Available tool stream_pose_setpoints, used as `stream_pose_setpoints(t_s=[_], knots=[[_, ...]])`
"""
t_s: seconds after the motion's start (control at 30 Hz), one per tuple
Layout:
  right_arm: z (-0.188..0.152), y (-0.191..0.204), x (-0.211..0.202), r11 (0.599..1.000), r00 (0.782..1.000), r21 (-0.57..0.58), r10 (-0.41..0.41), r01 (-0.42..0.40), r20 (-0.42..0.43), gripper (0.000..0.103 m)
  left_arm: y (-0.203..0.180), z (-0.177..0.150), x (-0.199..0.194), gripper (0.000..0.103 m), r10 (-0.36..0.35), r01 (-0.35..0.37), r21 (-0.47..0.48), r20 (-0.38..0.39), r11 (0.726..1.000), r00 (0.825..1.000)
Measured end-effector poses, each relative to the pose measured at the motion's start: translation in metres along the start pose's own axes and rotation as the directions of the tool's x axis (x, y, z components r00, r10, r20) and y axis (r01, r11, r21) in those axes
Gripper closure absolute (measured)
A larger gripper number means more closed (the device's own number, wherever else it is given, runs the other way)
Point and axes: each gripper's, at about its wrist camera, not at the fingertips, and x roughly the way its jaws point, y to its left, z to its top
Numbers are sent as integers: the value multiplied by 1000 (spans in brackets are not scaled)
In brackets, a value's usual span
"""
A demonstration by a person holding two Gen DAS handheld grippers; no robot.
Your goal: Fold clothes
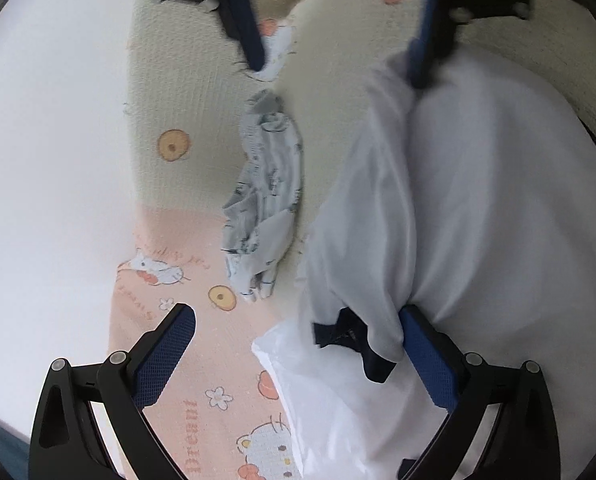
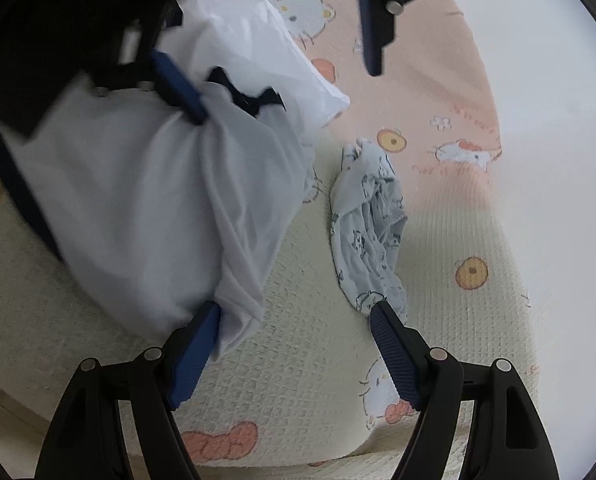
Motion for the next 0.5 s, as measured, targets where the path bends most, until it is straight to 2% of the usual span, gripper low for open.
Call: stream_pose_setpoints(t_s=[0.1, 0.27, 0.43, 0.5], knots=[[-4, 0, -8, 1000, 999, 22, 8, -8, 31, 27, -5, -3, -4, 1, -18, 18, 26, -1, 999, 1000], [-1, 2, -1, 997, 996, 11, -73, 73, 44, 27, -12, 0, 6, 1, 5, -6, 71, 20, 997, 1000], [7, -4, 3, 998, 995, 8, -64, 64, 82, 27, -3, 2, 7, 1, 23, -26, 66, 42, 997, 999], [7, -4, 7, 998, 995, -10, -67, 68, 73, 27, -4, 2, 9, 1, 29, -33, 76, 43, 997, 999]])
